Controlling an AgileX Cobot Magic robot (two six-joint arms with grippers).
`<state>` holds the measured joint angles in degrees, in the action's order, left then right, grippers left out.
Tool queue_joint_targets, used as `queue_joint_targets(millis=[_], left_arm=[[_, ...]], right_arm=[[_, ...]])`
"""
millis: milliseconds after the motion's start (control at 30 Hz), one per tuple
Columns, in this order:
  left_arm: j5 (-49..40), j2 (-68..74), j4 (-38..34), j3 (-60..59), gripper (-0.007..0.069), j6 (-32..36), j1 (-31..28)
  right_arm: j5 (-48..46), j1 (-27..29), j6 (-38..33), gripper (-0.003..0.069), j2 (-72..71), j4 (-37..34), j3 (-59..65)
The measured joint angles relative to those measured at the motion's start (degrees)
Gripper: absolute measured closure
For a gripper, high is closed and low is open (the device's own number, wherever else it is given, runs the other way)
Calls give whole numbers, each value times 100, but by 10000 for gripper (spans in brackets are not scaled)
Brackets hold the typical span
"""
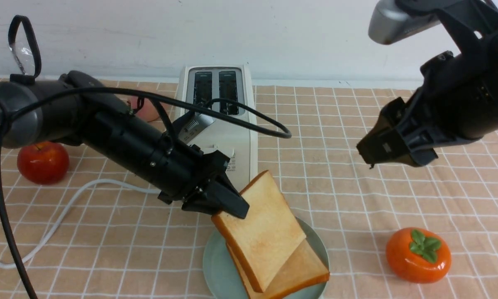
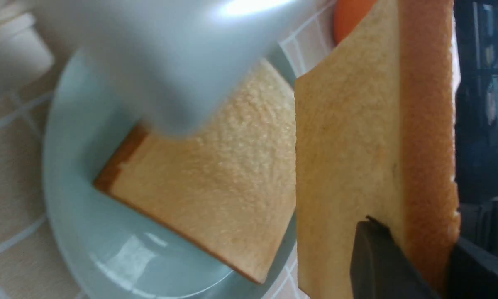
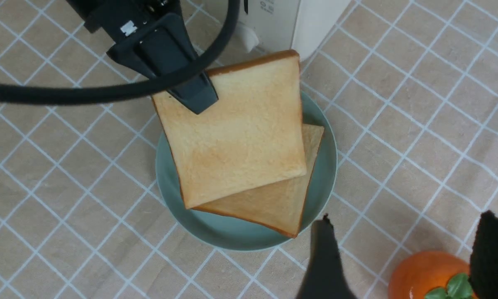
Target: Take toasted bread from bread machine on light coffee tablecloth place on plate.
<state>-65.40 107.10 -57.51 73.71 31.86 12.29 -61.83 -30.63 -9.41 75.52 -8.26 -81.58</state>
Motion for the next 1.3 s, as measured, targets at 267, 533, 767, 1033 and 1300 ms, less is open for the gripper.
queue_joint_targets(millis=[267, 533, 767, 1033, 1300], left_arm=[[13, -24, 234, 0, 139, -266, 13], [323, -370, 636, 12, -37, -358, 18], [377, -1608, 2243, 466, 62, -1672, 18], [134, -3020, 4170, 454, 230, -3578, 18], [560, -4462, 4617, -480, 503, -3865, 18]], right_arm=[[144, 0, 0, 206, 0, 35, 0], [180, 0, 0, 214, 0, 23, 0], [344, 0, 225, 222, 0, 140, 0], [834, 316, 941, 483, -11, 658, 384], [1859, 1329, 1041, 678, -514, 102, 1612]])
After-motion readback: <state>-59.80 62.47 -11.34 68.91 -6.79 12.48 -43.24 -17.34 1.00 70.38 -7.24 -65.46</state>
